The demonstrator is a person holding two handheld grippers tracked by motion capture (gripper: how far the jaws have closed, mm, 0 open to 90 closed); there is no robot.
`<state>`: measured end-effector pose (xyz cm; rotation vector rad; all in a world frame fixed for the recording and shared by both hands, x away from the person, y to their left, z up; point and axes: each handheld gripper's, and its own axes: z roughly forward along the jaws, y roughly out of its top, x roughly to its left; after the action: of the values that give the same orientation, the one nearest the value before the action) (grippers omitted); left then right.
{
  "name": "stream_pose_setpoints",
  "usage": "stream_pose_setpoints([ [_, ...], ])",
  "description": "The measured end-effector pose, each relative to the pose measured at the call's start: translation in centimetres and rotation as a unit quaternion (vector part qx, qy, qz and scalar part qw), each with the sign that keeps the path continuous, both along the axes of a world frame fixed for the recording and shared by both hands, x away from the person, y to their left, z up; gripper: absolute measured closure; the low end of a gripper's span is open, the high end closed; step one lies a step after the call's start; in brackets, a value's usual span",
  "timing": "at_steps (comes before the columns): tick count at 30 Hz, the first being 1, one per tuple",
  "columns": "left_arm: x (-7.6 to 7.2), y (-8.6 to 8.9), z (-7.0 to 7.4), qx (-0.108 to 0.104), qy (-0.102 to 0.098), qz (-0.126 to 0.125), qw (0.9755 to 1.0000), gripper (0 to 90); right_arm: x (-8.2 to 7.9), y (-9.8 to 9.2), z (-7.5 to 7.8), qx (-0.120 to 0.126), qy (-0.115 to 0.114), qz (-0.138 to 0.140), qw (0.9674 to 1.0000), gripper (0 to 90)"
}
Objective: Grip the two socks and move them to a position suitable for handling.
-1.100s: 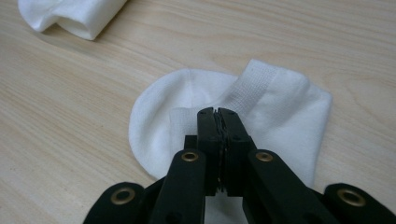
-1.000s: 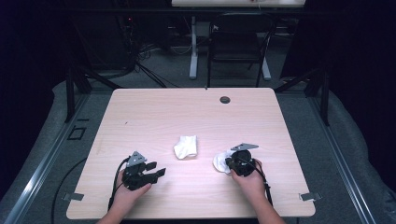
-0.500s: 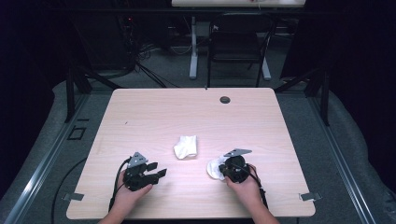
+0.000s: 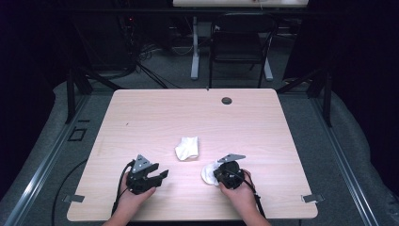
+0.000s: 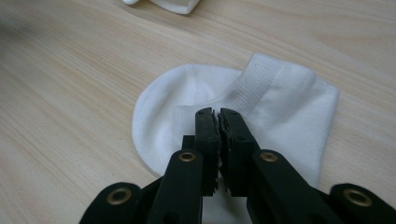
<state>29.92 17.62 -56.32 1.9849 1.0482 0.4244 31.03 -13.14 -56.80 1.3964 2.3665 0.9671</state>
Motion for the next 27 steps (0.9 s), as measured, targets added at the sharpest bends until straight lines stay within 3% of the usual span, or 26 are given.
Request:
stream_pose_setpoints([
  [7,-0.7,-1.0,-0.1,0.033,-0.014,-0.004,0.9994,49.6,-0.5,1.3,-0.1,0.003,-0.006,-0.002,1.0,85.4],
  [18,-1.1,-1.4,-0.2,0.032,-0.001,0.004,0.9995,50.0,-1.6,3.2,-0.2,0.005,-0.012,0.006,0.9999,85.3],
  [27,-1.9,-2.9,-0.7,0.045,0.004,-0.011,0.9989,51.6,-2.3,5.1,-0.5,0.019,-0.016,0.011,0.9996,84.1],
])
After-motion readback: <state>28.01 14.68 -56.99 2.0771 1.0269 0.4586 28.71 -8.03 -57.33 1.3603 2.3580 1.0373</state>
